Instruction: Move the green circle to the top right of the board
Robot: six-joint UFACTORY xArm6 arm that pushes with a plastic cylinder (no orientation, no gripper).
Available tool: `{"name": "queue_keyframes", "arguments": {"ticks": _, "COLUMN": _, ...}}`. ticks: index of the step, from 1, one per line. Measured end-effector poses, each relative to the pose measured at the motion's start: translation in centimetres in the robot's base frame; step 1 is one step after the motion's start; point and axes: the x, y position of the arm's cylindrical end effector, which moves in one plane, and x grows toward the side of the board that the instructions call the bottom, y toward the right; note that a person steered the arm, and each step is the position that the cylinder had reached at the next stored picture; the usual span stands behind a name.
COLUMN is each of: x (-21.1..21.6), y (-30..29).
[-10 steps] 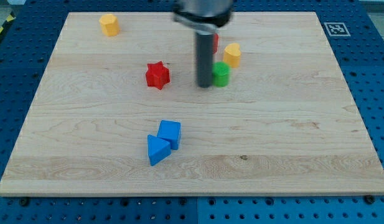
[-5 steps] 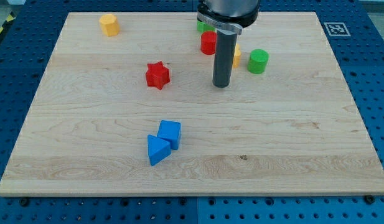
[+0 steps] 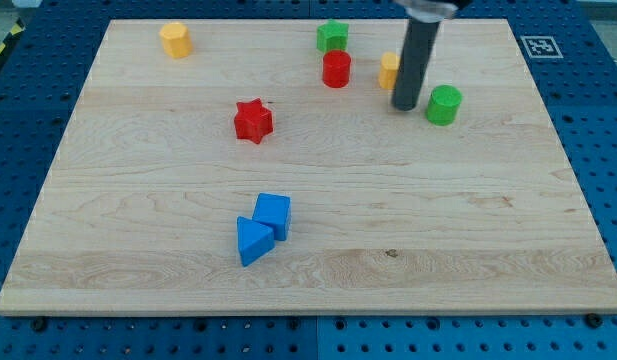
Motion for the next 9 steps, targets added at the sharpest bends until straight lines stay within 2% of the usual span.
{"name": "queue_keyframes", "arguments": {"ticks": 1, "x": 1.8, "y": 0.2}}
{"name": "queue_keyframes", "arguments": {"ticks": 2, "x": 0.3, "y": 5.7}}
{"name": "queue_keyframes", "arguments": {"ticks": 3, "x": -4.3, "y": 9.3}}
{"name": "queue_keyframes", "arguments": {"ticks": 5, "x": -0.2, "y": 10.1}}
{"name": "queue_keyframes", "arguments": {"ticks": 6, "x": -0.8, "y": 12.6}}
{"name": "queue_keyframes", "arguments": {"ticks": 7, "x": -5.4, "y": 12.6}}
{"name": "queue_keyframes", "arguments": {"ticks": 8, "x": -7.4, "y": 12.6}}
{"name": "queue_keyframes", "arguments": {"ticks": 9, "x": -6.4, "y": 13.2}}
